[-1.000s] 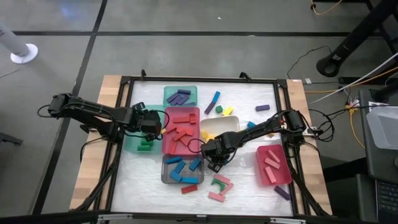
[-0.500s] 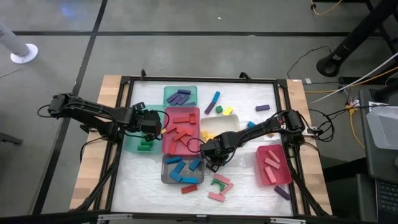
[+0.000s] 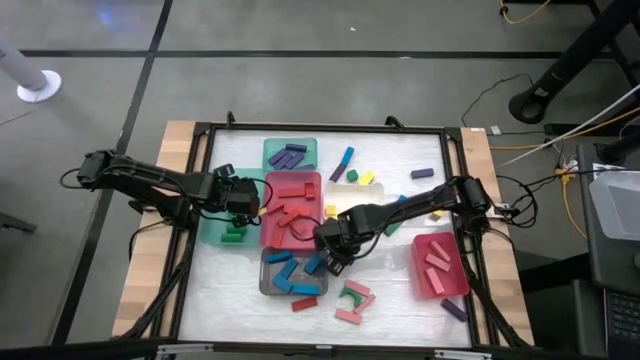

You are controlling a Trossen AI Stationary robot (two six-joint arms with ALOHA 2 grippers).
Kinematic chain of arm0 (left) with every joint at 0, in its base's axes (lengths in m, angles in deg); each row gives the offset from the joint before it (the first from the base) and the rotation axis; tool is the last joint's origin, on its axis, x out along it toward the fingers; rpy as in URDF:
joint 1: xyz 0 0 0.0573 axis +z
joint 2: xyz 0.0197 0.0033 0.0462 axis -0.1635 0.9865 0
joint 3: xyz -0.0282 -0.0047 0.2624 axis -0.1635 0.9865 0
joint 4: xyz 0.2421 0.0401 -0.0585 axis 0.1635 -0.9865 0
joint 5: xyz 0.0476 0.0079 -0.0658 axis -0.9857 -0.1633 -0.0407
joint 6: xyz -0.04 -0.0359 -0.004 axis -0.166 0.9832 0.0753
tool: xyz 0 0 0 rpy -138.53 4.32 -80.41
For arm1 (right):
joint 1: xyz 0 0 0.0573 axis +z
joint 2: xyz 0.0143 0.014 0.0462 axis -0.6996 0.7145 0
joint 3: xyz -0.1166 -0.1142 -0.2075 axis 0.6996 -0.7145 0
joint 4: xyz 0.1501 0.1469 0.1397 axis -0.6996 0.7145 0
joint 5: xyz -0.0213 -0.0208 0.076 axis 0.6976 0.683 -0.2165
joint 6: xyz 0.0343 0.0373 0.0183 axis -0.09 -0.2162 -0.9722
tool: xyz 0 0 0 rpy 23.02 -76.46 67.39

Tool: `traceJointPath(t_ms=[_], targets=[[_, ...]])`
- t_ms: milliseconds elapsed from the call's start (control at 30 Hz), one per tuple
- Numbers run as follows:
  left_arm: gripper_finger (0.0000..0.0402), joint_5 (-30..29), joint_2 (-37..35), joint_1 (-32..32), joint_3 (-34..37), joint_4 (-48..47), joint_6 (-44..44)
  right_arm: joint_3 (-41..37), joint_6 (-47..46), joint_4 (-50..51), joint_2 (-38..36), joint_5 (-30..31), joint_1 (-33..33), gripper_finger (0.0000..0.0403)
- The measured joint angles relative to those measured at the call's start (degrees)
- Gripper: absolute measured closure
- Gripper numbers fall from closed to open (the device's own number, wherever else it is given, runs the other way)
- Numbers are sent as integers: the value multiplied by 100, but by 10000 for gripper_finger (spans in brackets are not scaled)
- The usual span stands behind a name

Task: Sort blocks
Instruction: Put the blue block into the black bin, then put the green block into the bottom green bin

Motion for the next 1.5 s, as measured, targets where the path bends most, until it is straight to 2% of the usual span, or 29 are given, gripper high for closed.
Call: traceJointPath(t_ms=[133,367,533,633,900,1033,1333,1500], targets=[[226,1,0,0,0,2,9,643,20,87,0,0,0,268],[226,171,0,-7,0,5,24,1472,15,-343,-11,7,60,249],[226,442,0,-7,0,37,24,1484,24,-1342,62,9,260,247],[226,500,0,-11,0,71,24,1480,24,-1617,197,70,339,246],[226,518,-72,-169,-4,470,-69,1477,15,-1644,499,160,376,245],[226,519,-194,-332,-4,583,-149,1477,24,-1663,589,-78,375,241],[226,755,-654,-856,-4,1253,-69,1475,1,-1651,623,-155,364,174],[226,942,-790,-1222,-4,2144,89,1475,-46,-1644,623,-776,292,163]])
